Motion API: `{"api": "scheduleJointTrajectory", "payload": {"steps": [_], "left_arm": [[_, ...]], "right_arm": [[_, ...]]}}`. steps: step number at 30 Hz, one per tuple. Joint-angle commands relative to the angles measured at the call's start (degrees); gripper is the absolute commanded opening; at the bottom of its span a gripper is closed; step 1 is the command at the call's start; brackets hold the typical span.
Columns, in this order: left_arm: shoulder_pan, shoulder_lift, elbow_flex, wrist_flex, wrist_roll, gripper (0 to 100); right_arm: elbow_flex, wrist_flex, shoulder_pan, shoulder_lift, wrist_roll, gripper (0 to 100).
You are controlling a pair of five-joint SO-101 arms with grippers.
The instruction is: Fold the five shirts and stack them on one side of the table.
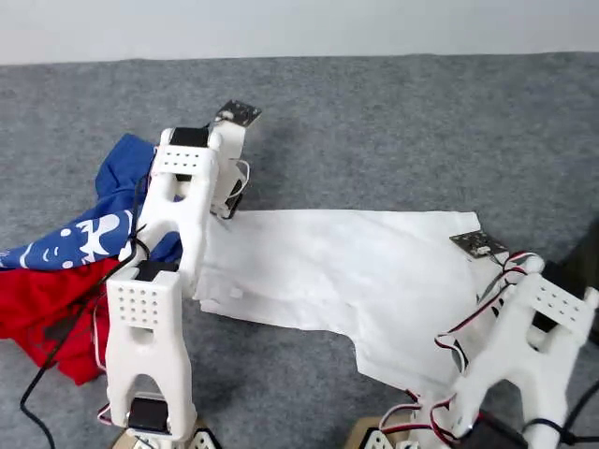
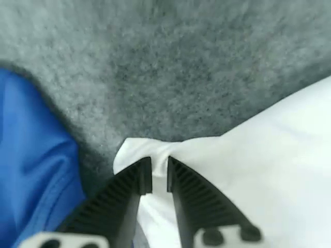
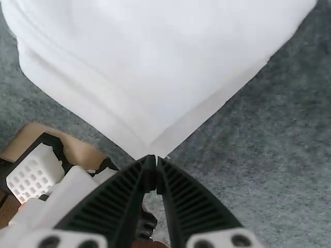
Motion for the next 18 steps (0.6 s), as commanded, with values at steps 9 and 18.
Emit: {"api": "scheduleJointTrajectory", "payload": {"steps": [9, 18], "left_arm": [[2.55, -0.88, -23.87, 13.89, 0.62, 6], [5.01, -1.23, -24.66, 14.68, 0.7, 6]], "right_arm": [[-2.29, 0.66, 0.22, -2.24, 0.35, 0.9], [-2.29, 1.54, 0.57, -2.86, 0.62, 0.9]]}}
